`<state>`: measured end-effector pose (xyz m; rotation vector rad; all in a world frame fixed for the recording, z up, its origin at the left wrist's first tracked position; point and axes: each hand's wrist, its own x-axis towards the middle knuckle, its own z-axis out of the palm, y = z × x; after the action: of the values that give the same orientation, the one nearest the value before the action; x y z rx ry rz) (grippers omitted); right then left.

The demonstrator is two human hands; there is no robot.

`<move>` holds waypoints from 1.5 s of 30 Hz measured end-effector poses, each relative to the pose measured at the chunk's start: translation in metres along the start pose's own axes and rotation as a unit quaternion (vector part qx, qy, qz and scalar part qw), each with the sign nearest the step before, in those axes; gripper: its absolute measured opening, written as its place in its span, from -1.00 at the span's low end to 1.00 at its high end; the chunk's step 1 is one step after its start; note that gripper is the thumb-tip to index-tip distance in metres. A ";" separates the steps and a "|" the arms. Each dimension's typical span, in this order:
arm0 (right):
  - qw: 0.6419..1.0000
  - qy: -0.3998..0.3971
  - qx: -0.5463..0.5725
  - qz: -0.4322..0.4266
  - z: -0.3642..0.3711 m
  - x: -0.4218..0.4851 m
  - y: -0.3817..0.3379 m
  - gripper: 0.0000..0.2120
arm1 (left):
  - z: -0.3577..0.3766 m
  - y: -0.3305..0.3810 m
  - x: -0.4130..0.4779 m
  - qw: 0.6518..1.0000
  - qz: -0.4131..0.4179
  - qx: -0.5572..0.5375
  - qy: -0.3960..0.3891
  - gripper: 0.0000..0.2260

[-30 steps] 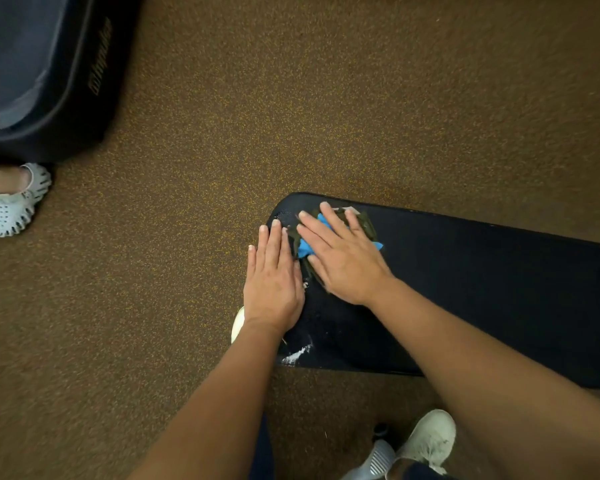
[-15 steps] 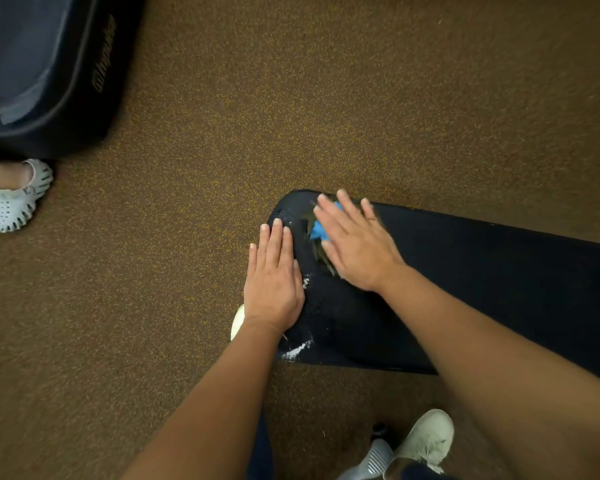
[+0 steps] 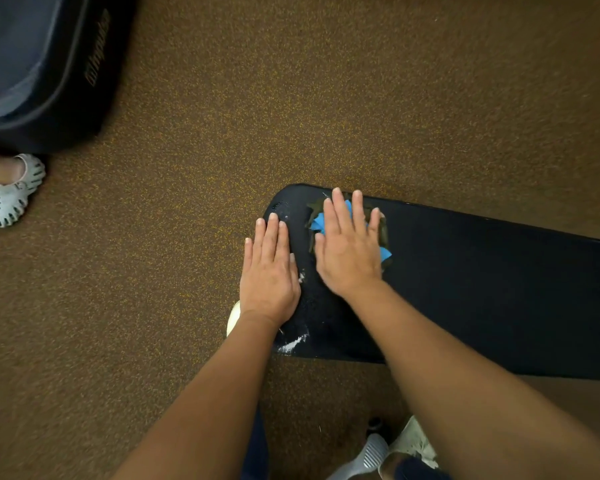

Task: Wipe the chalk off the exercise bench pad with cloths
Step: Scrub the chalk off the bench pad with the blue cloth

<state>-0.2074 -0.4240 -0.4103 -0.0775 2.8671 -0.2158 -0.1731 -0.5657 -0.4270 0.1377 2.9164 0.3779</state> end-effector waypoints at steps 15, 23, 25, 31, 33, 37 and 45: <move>0.994 0.000 -0.024 -0.102 0.014 -0.036 -0.007 -0.44 | -0.003 -0.001 -0.001 1.000 0.010 0.000 -0.007 -0.42; 1.000 0.012 0.000 -0.017 0.012 -0.027 0.000 -0.42 | -0.001 0.001 -0.001 1.000 -0.004 0.005 0.000 -0.46; 0.999 0.012 0.010 -0.030 0.018 -0.038 -0.018 -0.42 | -0.002 0.000 -0.002 1.000 0.001 -0.004 -0.006 -0.43; 0.967 -0.007 -0.037 -0.250 0.013 -0.056 0.040 -0.47 | -0.001 -0.001 -0.003 1.000 0.003 -0.020 0.008 -0.48; 0.979 -0.005 -0.021 -0.203 0.010 -0.038 0.046 -0.47 | 0.000 0.000 -0.003 1.000 -0.002 -0.018 0.010 -0.49; 0.986 0.041 0.137 -0.090 0.004 -0.008 0.021 -0.54 | -0.001 0.000 -0.002 1.000 -0.004 -0.023 0.009 -0.49; 0.760 0.055 0.642 0.082 -0.034 0.003 -0.001 -0.75 | -0.006 0.009 0.007 0.990 -0.031 -0.126 0.053 -0.44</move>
<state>-0.2194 -0.4207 -0.3787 0.4501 2.1454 -2.0513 -0.1802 -0.5575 -0.4196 -0.0109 2.9341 0.7592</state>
